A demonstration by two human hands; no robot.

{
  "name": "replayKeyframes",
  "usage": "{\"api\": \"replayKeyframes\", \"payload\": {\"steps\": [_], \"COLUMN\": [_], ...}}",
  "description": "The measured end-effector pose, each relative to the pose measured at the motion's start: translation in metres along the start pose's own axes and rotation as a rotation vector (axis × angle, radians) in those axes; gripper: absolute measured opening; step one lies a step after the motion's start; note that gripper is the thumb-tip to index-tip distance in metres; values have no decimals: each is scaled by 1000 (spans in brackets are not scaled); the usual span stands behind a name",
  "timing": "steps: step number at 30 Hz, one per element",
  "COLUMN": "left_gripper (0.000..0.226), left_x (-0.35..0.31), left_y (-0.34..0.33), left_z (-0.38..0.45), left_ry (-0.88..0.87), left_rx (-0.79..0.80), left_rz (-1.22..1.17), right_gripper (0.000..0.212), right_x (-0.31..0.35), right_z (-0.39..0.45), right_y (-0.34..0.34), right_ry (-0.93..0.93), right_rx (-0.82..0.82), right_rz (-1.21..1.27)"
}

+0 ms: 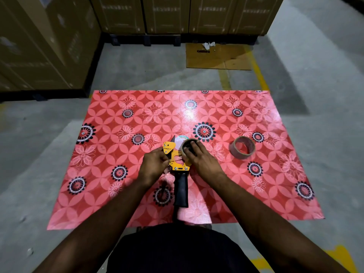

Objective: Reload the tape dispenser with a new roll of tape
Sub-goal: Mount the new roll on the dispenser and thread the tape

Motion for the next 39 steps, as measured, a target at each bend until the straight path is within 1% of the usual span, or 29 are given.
{"api": "replayKeyframes", "payload": {"steps": [2,5,6,8,9,11,14,17,19,21,23,26,28,31,33,35,37,39], "left_gripper": [7,9,12,24,29,30,22,16,15,15,18,23,28,26,23,27,29,31], "left_x": [-2,1,3,7,9,14,17,11,10,13,14,15,20,24,24,24,29,33], "left_y": [1,5,8,12,13,11,6,5,4,4,4,5,9,18,19,16,12,11], "left_z": [-1,2,3,5,6,7,6,0,-3,-3,-3,1,6,11,10,9,7,6], "left_ry": [-15,-20,-34,-55,-56,-43,-19,12,34,36,31,16,-10,-39,-41,-36,-12,1], "left_rx": [30,97,111,142,152,151,85,34,32,50,80,152,203,272,260,206,165,155], "left_rz": [-4,-15,-20,-33,-32,-29,-43,-22,-10,-15,-15,-2,-26,-32,-10,3,14,21], "right_gripper": [71,72,72,69,68,67,67,67,62,60,60,73,72,68,64,58,65,67], "right_x": [-1,-7,-10,-15,-17,-21,-16,-12,-9,-10,-14,-20,-20,-22,-21,-16,-7,0], "right_z": [4,12,14,14,14,12,6,9,12,12,14,21,24,27,27,26,26,28], "right_y": [-2,-6,-5,-1,1,1,0,-9,-8,-3,-1,-2,3,5,1,0,2,8], "right_ry": [36,157,195,246,258,250,245,155,102,103,145,217,250,285,261,193,85,-10], "right_rx": [7,65,50,29,46,32,-53,-41,8,14,10,58,107,81,50,-6,-8,2], "right_rz": [-48,-150,-178,-108,-109,-106,-52,-51,-37,-11,16,35,9,6,34,78,120,124]}}
Point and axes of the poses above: each hand's wrist, its own z-axis towards the middle knuckle, its own y-axis out of the back of the hand, x = y × z, the point moved 3 cm from there along z, towards the middle knuckle, and after that the axes turned 11 degrees about x, right-handed, at the moved point
